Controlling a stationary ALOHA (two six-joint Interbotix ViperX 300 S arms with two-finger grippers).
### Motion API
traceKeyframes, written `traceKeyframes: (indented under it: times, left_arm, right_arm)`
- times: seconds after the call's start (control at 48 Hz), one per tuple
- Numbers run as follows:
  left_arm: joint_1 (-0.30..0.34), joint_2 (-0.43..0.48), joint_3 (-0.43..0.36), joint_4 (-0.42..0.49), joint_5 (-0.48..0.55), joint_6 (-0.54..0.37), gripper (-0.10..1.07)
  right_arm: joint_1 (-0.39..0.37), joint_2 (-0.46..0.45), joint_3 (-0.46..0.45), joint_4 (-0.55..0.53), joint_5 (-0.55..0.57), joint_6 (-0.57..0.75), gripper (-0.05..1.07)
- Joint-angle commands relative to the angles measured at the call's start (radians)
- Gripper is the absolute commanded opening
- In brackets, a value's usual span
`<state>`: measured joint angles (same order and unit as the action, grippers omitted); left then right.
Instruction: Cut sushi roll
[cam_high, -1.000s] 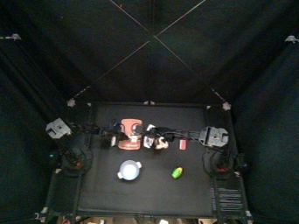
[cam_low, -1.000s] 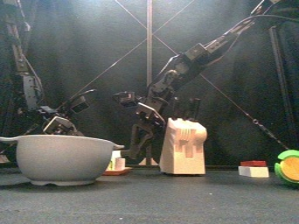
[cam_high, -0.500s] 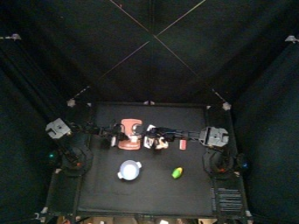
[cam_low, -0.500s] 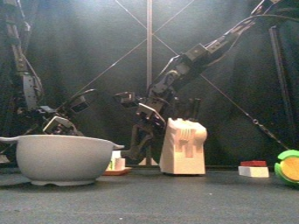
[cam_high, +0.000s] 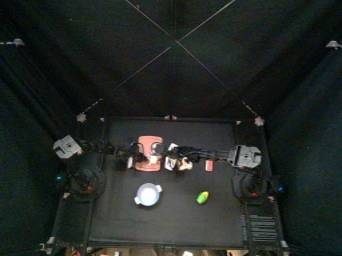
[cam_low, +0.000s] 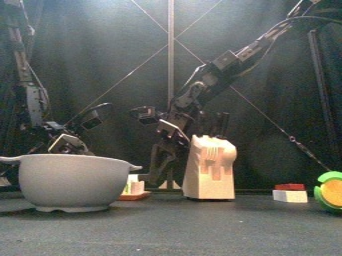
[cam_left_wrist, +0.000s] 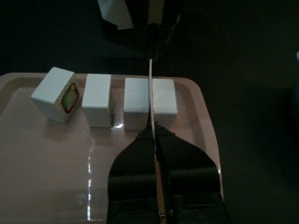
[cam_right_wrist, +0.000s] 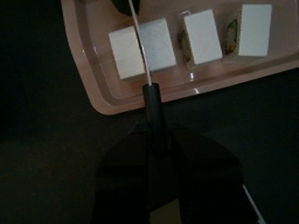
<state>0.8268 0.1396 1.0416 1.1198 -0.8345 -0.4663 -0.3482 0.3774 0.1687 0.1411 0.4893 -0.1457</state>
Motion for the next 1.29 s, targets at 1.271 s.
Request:
traceKeyframes:
  times: [1.271]
  left_arm:
    - [-0.075,-0.021,0.026,-0.002,0.037,-0.006,0.20]
  right_arm:
    - [0.023,-0.011,-0.011,0.021,0.008,0.005,0.44]
